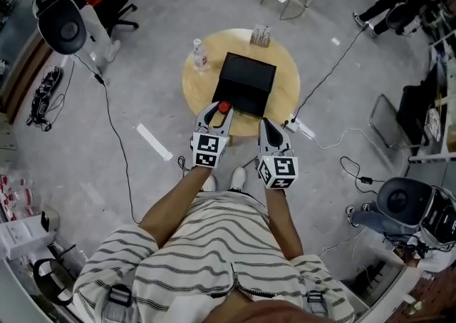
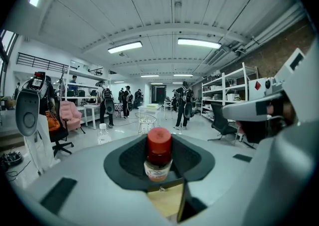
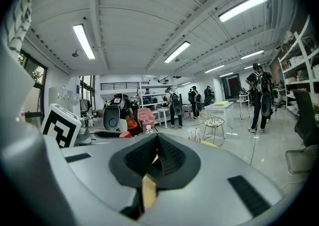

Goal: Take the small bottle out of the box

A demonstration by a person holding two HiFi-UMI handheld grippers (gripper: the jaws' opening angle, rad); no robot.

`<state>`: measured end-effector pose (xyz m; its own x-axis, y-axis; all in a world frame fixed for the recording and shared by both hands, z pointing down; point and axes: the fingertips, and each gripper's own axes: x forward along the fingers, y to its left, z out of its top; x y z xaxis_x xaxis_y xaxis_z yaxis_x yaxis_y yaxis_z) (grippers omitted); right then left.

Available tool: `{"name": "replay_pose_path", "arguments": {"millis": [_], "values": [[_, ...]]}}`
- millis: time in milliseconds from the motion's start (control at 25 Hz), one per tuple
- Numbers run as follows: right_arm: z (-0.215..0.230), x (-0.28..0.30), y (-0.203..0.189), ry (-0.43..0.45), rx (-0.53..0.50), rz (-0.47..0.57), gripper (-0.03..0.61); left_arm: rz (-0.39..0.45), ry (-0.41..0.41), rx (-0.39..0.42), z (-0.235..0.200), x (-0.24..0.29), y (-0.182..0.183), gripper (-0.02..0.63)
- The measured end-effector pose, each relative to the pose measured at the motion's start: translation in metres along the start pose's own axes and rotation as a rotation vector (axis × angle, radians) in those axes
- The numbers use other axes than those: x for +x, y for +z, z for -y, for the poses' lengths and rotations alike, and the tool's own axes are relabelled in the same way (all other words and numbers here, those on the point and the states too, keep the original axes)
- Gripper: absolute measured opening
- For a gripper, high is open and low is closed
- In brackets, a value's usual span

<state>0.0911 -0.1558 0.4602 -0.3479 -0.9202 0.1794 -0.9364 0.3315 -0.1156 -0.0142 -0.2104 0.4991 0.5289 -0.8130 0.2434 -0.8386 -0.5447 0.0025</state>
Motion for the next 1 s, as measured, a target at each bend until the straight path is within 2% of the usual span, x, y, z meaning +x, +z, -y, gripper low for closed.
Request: {"name": "replay_pose_path", "arguments": {"millis": [440,1000], "values": [[0.003,-0.001,0.005,-0.001,0.003,0.023,0.011,0.038,-0.022,0.023,0.01,-0.012,0.014,0.147],[-0.002,-0.007,0.011,0.006,0.019,0.035,0.011,0.064,-0.004,0.017,0.012,-0.034,0.022,0.147]]}}
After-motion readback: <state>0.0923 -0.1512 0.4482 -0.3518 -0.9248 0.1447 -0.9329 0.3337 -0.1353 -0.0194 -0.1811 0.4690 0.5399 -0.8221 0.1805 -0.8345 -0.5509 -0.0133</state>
